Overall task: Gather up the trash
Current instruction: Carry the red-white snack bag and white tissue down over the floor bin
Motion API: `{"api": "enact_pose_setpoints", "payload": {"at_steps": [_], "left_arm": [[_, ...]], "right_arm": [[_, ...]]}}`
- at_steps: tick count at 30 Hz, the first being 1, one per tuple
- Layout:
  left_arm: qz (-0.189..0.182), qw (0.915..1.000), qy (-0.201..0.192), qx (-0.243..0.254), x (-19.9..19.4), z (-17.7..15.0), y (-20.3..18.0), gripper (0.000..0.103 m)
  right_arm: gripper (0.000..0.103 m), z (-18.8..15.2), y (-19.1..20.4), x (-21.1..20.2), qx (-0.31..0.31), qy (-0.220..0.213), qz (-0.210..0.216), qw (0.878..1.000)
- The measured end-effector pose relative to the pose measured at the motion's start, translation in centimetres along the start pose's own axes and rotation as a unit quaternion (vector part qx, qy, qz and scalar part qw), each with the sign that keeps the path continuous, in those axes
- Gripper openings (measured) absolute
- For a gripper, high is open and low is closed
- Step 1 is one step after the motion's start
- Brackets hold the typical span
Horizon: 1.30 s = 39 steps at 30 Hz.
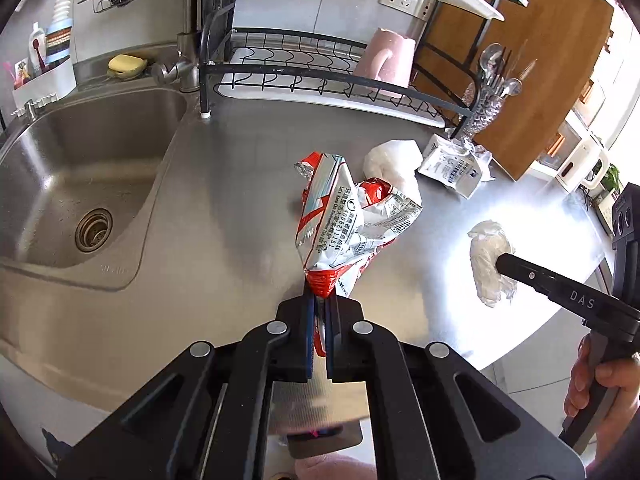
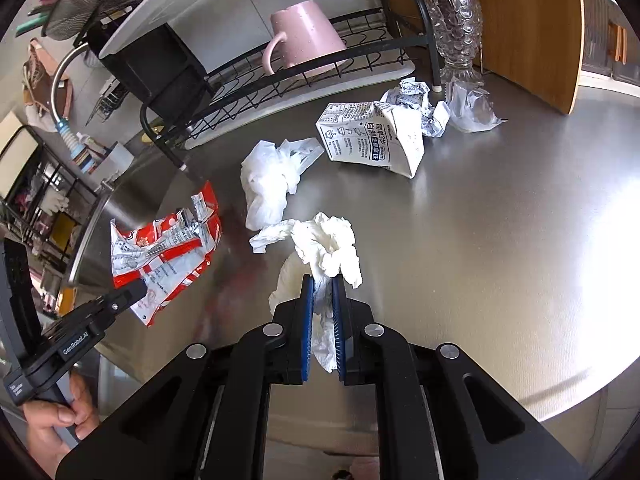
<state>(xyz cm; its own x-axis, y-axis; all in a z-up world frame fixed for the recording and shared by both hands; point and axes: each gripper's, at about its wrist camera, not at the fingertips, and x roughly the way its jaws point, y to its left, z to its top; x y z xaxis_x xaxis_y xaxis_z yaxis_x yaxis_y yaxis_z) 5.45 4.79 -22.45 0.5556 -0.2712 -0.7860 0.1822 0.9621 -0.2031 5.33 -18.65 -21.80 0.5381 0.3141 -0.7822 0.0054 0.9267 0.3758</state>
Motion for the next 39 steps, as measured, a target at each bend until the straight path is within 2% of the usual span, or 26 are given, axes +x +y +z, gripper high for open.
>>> {"api": "enact_pose_setpoints", "payload": {"at_steps": [11, 18, 23, 28, 39], "left_arm": [[-0.013, 0.9997, 0.006, 0.019, -7.8, -8.7, -1.3, 0.002], [-0.033, 0.9982, 0.048, 0.012, -8.1, -15.4, -1.8, 0.002], [-0.036, 0.9938, 0.105, 0.007, -5.2, -20.2, -2.2, 0.002], [-0.031, 0.9857, 0.165, 0.000, -0.1, -23.9, -2.0, 0.002], [0.005, 0.9668, 0.255, -0.021, 13.3, -28.4, -0.1, 0.003]], "right_arm": [[0.011, -9.0, 2.4, -5.2, -0.012, 0.011, -0.010, 1.000], [0.011, -15.1, 1.8, -5.9, -0.005, 0.046, -0.024, 0.999], [0.011, -18.7, 0.0, -4.0, 0.003, 0.090, -0.040, 0.995], [0.011, -21.2, -2.2, -0.2, 0.017, 0.131, -0.049, 0.990], [0.011, -24.6, -6.3, 10.4, 0.047, 0.202, -0.048, 0.977]]}}
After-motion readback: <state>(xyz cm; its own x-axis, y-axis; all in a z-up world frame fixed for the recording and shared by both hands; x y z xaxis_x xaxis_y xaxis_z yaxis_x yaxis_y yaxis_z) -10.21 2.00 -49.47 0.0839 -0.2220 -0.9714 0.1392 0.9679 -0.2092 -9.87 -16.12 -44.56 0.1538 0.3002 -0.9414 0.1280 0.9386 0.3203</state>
